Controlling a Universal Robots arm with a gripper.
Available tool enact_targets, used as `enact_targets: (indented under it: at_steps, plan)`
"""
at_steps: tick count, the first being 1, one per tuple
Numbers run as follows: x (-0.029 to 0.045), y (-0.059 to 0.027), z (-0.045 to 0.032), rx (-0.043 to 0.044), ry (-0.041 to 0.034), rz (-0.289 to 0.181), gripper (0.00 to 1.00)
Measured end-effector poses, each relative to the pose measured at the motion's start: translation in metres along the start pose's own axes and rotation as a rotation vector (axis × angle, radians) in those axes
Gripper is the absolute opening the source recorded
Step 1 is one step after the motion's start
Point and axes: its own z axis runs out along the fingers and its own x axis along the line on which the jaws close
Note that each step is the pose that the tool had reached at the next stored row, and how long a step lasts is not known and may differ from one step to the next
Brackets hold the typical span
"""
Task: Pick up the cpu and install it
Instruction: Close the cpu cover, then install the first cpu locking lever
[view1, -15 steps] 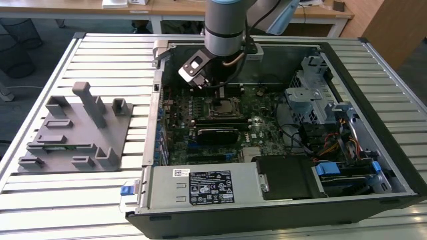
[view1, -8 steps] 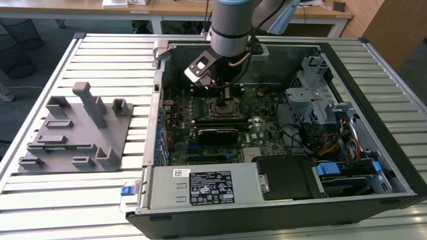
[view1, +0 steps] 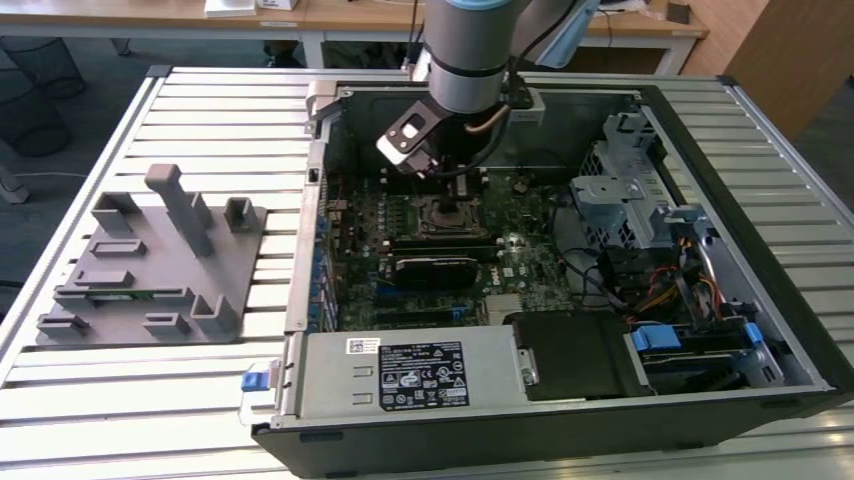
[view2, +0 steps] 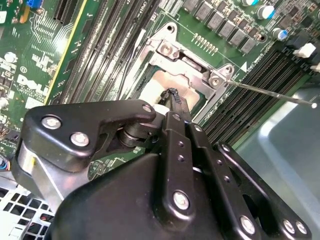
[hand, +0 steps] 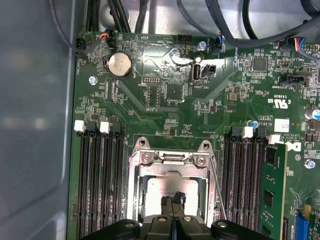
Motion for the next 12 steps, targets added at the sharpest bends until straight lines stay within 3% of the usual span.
enact_targets:
  at_steps: [12]
  plan:
    - [0.0, 0.0005, -0.0048, 0.0, 0.0, 0.0, 0.11]
